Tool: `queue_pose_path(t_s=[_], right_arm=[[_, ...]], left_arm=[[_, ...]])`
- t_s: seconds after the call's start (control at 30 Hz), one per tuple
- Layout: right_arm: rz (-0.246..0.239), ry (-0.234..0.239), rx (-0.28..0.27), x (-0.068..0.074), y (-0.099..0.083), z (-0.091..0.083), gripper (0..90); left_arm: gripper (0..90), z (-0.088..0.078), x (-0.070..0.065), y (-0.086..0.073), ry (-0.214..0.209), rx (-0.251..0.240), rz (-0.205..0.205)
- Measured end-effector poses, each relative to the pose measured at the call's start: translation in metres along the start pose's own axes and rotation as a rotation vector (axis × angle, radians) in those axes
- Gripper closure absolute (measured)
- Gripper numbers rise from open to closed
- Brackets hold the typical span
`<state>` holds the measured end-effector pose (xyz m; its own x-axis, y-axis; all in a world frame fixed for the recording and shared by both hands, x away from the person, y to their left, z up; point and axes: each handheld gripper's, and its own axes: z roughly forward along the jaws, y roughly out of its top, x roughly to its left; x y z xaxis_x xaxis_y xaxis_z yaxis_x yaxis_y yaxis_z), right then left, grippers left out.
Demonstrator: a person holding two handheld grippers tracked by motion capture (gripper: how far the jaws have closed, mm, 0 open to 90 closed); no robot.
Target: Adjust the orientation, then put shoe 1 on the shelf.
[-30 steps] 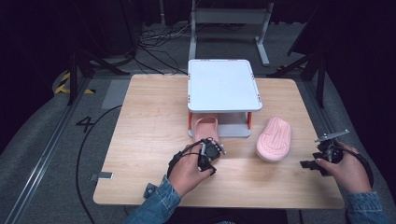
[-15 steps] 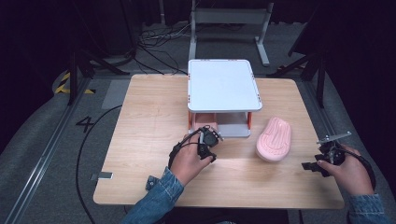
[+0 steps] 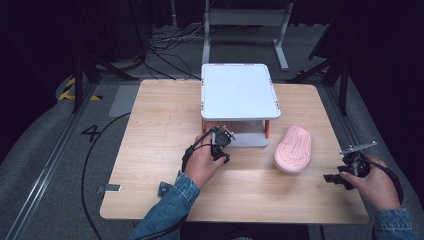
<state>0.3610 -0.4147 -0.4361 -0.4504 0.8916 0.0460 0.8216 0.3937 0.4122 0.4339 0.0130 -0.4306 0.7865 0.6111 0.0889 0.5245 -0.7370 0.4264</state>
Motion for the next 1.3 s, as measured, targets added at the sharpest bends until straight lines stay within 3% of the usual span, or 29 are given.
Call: queue_pose_path(t_s=[0.33,0.47,0.53,0.63,0.83,1.13,1.23,1.3], right_arm=[[-0.003,0.0,-0.003,0.0,0.0,0.0,27.7],[-0.001,-0.001,-0.006,-0.001,0.0,-0.002,27.7],[-0.003,-0.003,-0.01,0.0,0.001,-0.002,27.7],[-0.005,-0.003,-0.017,0.0,0.002,-0.003,27.8],[-0.011,-0.004,-0.04,0.003,0.004,-0.006,28.0],[-0.022,0.018,-0.073,0.004,0.008,-0.017,27.0],[-0.017,0.035,-0.081,0.006,0.011,-0.022,26.7],[-0.018,0.032,-0.094,0.007,0.014,-0.028,26.8]], left_arm=[[45.3,0.0,0.003,-0.001,-0.019,-0.027,-0.01],[34.4,-0.002,0.004,-0.003,-0.057,-0.042,-0.023],[33.3,-0.005,0.004,-0.004,-0.06,-0.056,-0.025],[32.8,-0.016,0.002,-0.006,-0.06,-0.063,-0.035],[31.3,-0.046,-0.002,-0.015,-0.112,-0.061,-0.036],[28.2,-0.086,0.009,-0.038,-0.093,-0.061,-0.047],[26.4,-0.097,0.017,-0.05,-0.097,-0.066,-0.069],[24.4,-0.101,0.022,-0.057,-0.077,-0.069,-0.086]])
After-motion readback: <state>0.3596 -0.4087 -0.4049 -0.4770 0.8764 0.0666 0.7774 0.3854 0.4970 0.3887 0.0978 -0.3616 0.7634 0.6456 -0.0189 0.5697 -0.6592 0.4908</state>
